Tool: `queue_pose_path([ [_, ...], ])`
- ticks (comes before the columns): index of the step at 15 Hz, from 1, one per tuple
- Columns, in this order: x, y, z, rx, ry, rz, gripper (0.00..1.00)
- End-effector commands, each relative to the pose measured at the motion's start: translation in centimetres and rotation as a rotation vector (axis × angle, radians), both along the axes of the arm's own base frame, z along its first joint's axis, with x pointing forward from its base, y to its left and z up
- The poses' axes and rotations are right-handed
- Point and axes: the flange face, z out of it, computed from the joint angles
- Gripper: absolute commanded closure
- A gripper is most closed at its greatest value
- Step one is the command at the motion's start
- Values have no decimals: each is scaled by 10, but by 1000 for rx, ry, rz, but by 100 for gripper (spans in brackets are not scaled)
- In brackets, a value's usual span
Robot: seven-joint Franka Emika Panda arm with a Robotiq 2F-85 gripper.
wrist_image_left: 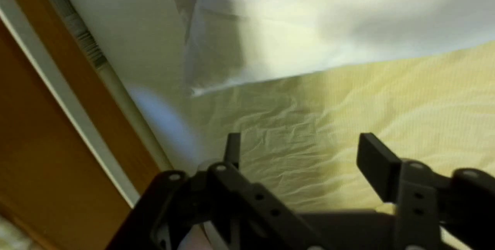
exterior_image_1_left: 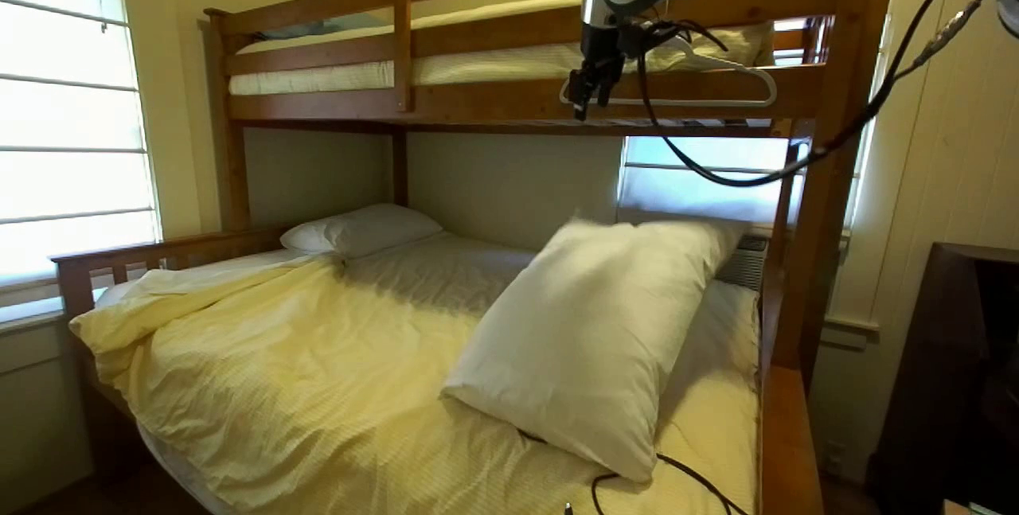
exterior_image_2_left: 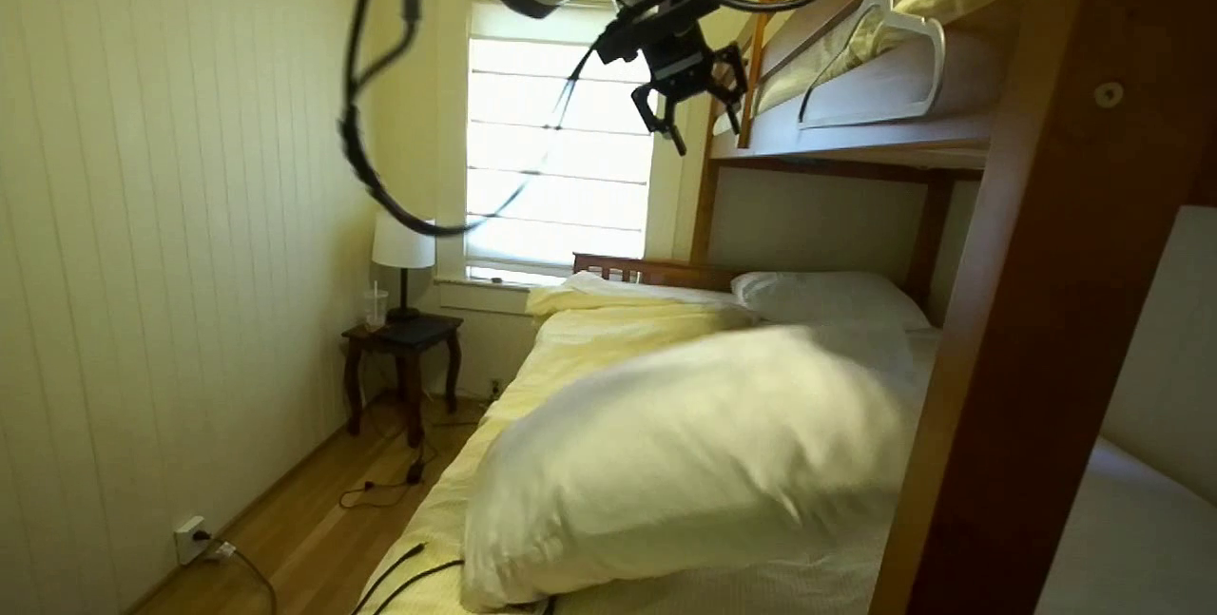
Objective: Turn the pillow over
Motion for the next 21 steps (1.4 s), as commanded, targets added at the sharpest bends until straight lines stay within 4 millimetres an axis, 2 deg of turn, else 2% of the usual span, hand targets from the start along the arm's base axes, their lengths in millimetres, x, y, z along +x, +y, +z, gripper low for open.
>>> queue_pose_path([
  [1, -13, 21, -36, 123, 114, -64, 0],
  [6, -13, 18, -119, 208, 238, -143, 0],
  [8, -22, 20, -142, 256, 291, -170, 0],
  [9, -9, 18, -130, 206, 276, -145, 0],
  [11, -12, 19, -146, 221, 306, -159, 0],
  [14, -13, 19, -145, 225, 305, -161, 0],
  [17, -6, 42, -185, 175, 333, -160, 0],
  [21, 5, 80, -255, 143, 349, -200, 0],
])
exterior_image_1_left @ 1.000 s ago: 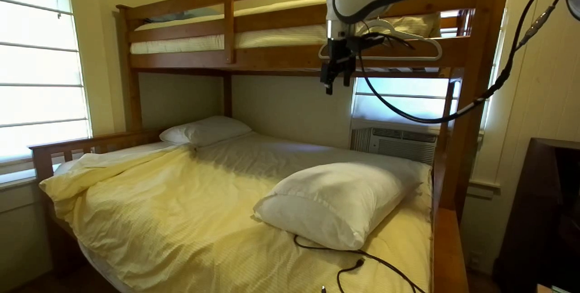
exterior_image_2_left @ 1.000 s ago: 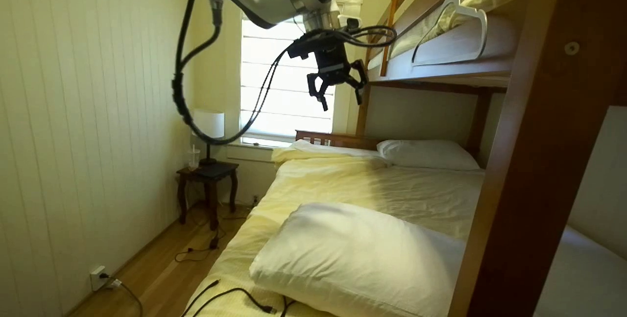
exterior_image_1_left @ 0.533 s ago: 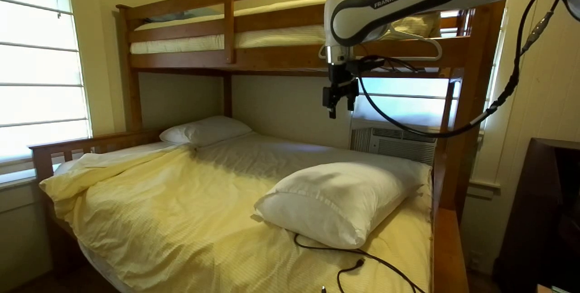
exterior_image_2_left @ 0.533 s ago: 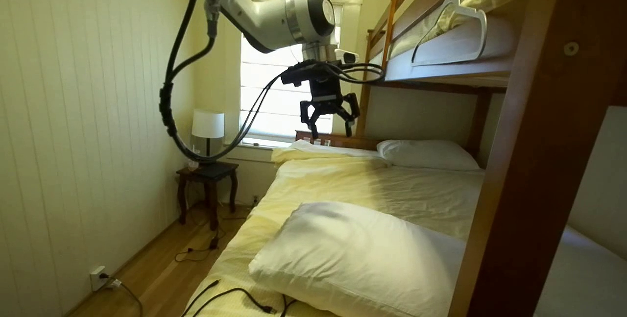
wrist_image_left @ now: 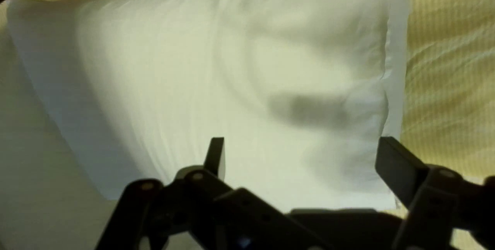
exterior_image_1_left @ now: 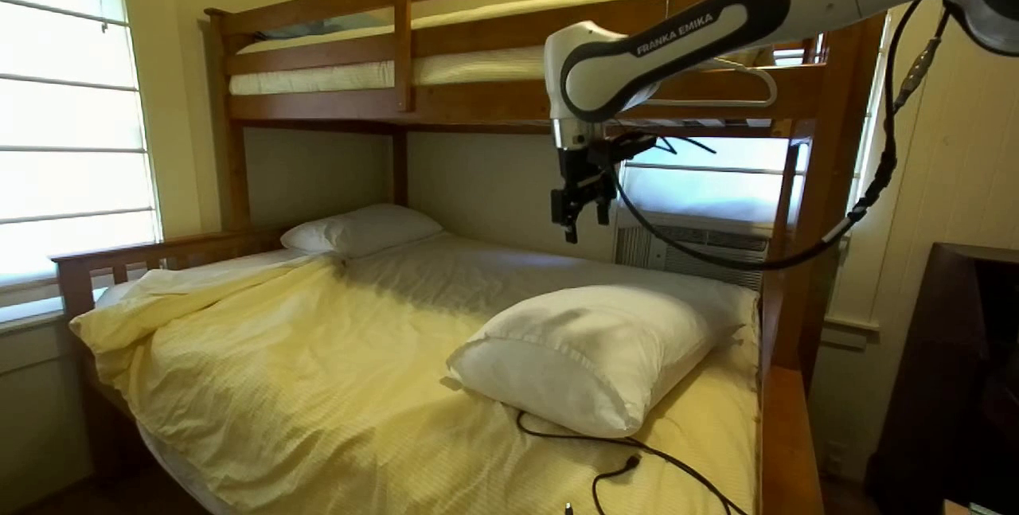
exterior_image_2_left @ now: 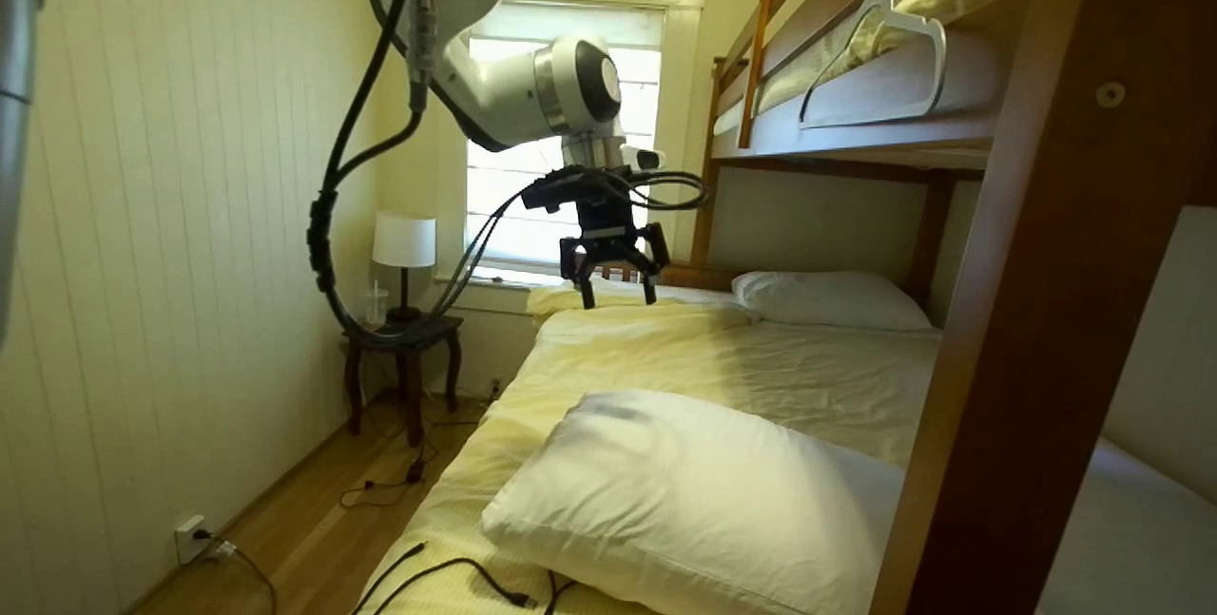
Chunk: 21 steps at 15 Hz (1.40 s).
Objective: Turn the pillow over
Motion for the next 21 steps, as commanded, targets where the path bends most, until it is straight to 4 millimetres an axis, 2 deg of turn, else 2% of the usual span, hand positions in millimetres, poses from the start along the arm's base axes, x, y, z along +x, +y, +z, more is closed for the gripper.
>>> queue_pose_path([
  [1, 8, 33, -62, -59, -1, -43, 0],
  [4, 13, 53, -123, -113, 11, -66, 0],
  [7, 8, 61, -179, -126, 48, -105, 0],
  [8, 9, 65, -190, -77, 39, -93, 0],
  [9, 10, 63, -174, -100, 60, -85, 0],
  [11, 11, 65, -194, -91, 59, -80, 0],
  [14, 12, 64, -194, -89, 56, -80, 0],
  [16, 21, 72, -211, -139, 66, -76, 0],
  [19, 27, 80, -247, -190, 92, -63, 1],
  [20, 28, 83, -261, -208, 101, -56, 26],
  [21, 29, 85, -271, -226, 111, -49, 26],
])
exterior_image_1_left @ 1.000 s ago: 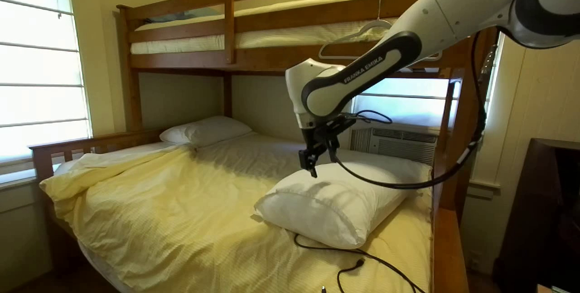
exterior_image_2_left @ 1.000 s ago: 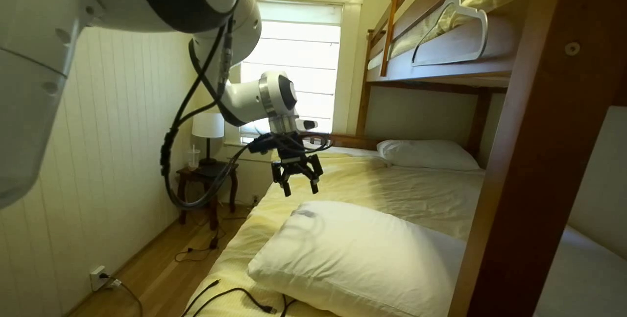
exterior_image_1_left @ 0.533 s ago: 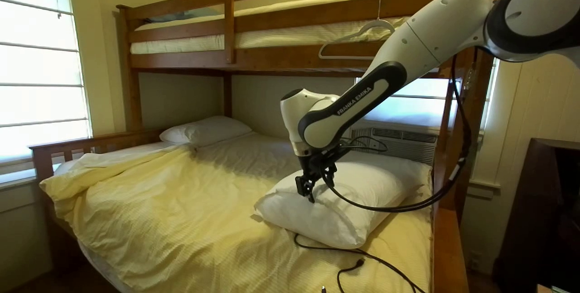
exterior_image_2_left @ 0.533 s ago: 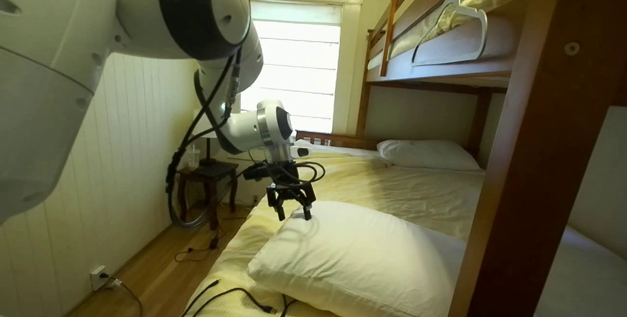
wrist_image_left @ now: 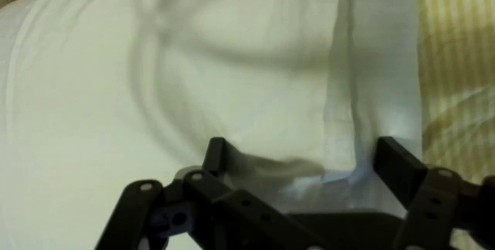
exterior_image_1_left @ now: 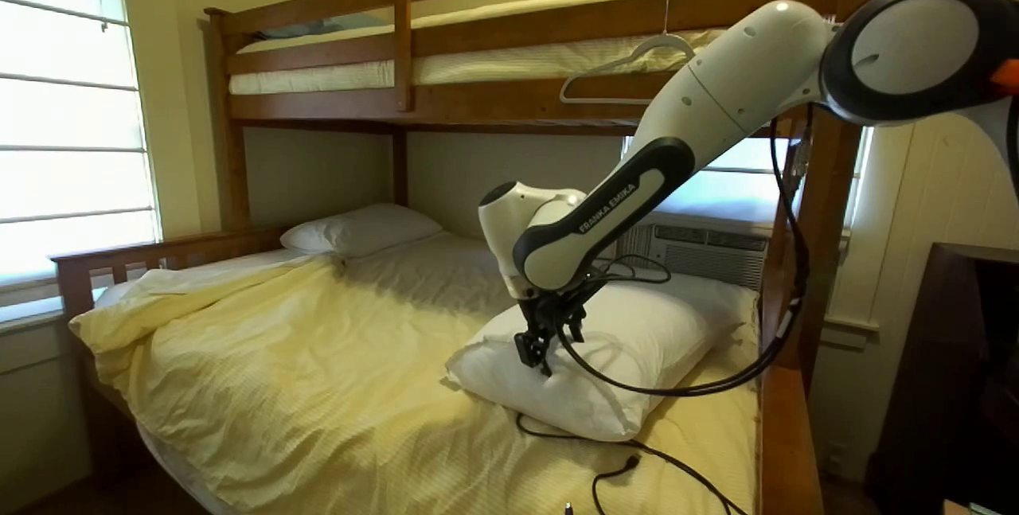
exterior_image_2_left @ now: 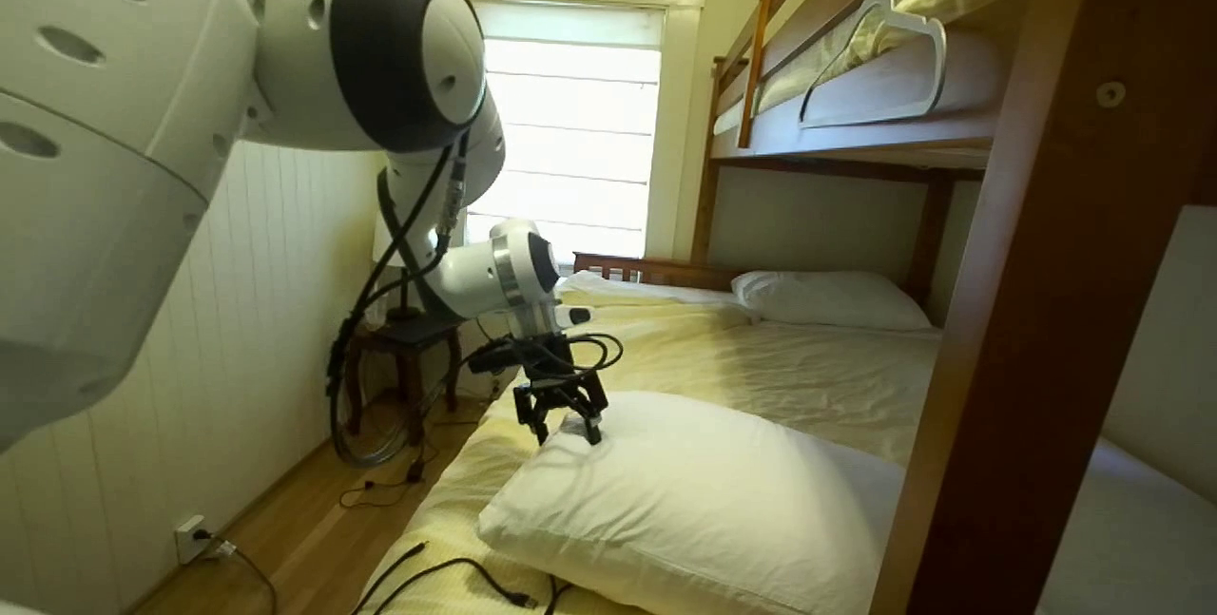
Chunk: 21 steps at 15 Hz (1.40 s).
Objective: Turn the pillow over
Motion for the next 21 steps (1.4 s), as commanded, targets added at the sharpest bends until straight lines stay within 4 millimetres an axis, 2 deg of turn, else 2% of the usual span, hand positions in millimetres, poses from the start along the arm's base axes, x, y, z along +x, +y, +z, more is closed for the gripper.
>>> queue_pose_path([
  [1, 12, 13, -45, -79, 33, 18, 29],
  [3, 14, 17, -60, -96, 49, 29, 42],
  [6, 16, 25, -69, -107, 60, 39, 62],
  [12, 16, 31, -70, -92, 56, 57, 98],
  [13, 15, 34, -69, -72, 52, 64, 100],
  [15, 10, 46, -65, -18, 71, 104, 97],
  [17, 3, 69, -58, 24, 88, 182, 97],
  [21, -26, 116, -35, 77, 159, 279, 97],
])
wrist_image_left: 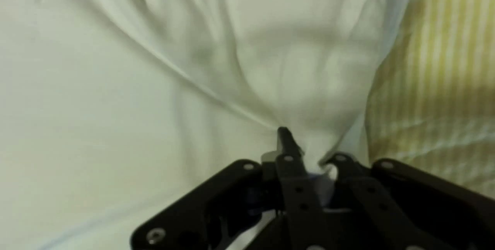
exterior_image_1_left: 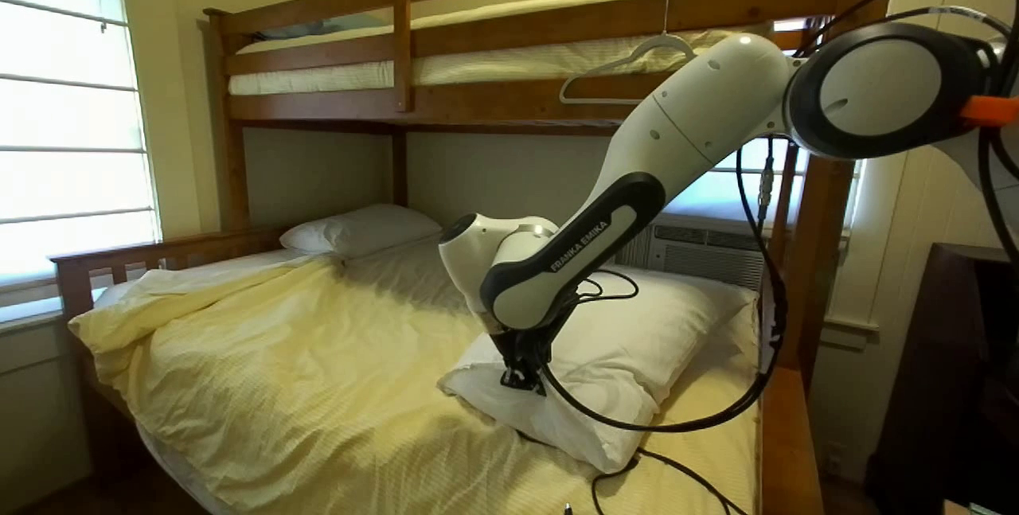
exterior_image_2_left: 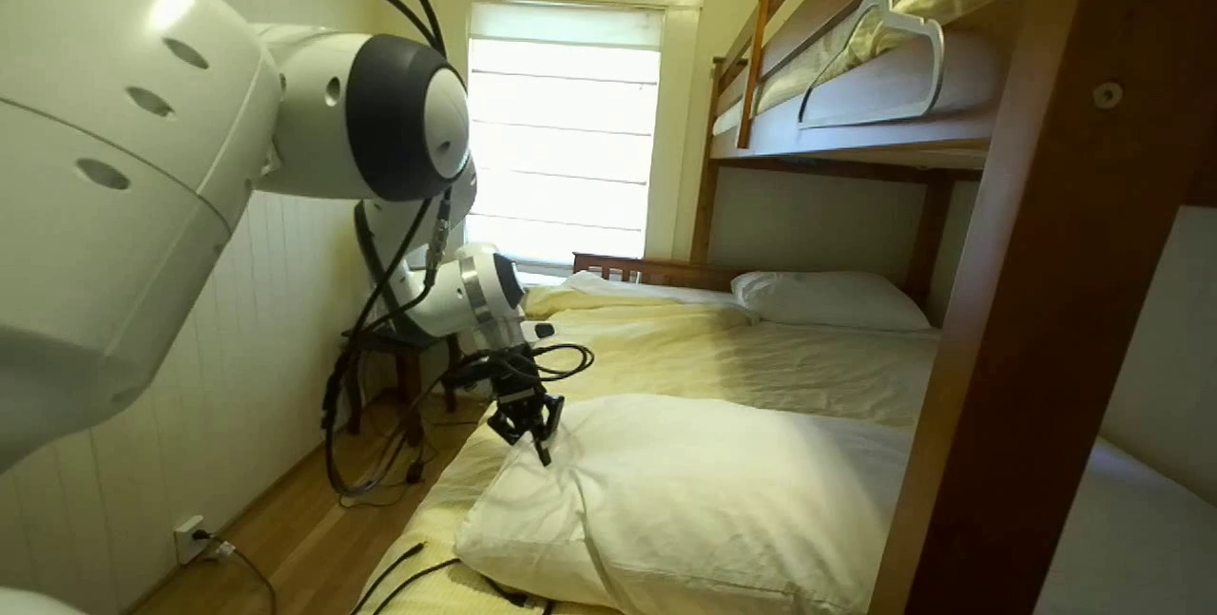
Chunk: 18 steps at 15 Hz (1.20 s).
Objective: Turn the pillow over
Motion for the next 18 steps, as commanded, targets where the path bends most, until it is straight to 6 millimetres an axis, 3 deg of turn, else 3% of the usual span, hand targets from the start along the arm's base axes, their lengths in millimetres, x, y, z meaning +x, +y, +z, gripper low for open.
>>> queue_pose_path([
  [1, -41, 63, 12, 124, 77, 93, 97],
  [4, -71, 75, 25, 162, 139, 129, 97],
  [7, -96, 75, 41, 182, 193, 131, 97],
  [12, -136, 83, 101, 180, 213, 103, 97],
  [15, -150, 102, 125, 245, 235, 104, 97],
  [18, -152, 112, 124, 270, 249, 110, 97],
])
